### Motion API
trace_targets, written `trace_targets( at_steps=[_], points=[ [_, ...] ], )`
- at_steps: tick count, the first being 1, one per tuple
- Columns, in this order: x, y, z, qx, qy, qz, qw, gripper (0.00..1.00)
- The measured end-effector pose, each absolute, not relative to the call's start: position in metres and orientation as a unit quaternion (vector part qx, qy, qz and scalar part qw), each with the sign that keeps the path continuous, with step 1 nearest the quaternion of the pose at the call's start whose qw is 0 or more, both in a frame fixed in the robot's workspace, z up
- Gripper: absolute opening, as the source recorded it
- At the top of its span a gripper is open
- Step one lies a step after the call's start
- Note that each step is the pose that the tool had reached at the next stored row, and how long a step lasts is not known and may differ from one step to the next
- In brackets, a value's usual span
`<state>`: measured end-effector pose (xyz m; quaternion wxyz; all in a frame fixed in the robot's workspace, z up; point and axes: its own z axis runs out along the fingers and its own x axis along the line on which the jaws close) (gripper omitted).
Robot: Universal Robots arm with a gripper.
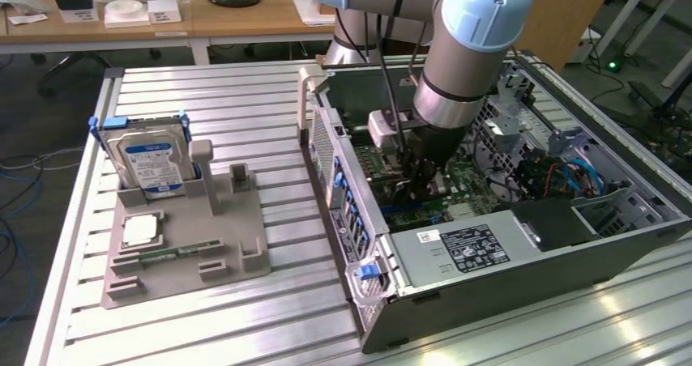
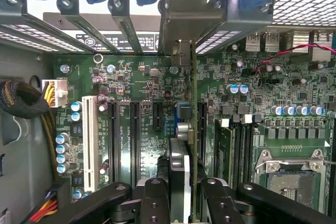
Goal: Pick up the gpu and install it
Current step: 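Insert the gpu into the slot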
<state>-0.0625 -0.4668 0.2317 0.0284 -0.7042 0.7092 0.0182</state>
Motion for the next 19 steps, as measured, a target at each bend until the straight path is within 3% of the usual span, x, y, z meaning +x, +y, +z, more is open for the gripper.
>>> trace_targets(
  at_steps=[19],
  points=[
    [-0.0616,-0.4669,0.235,-0.704,0.709,0.024,0.023,0.28]
  ],
)
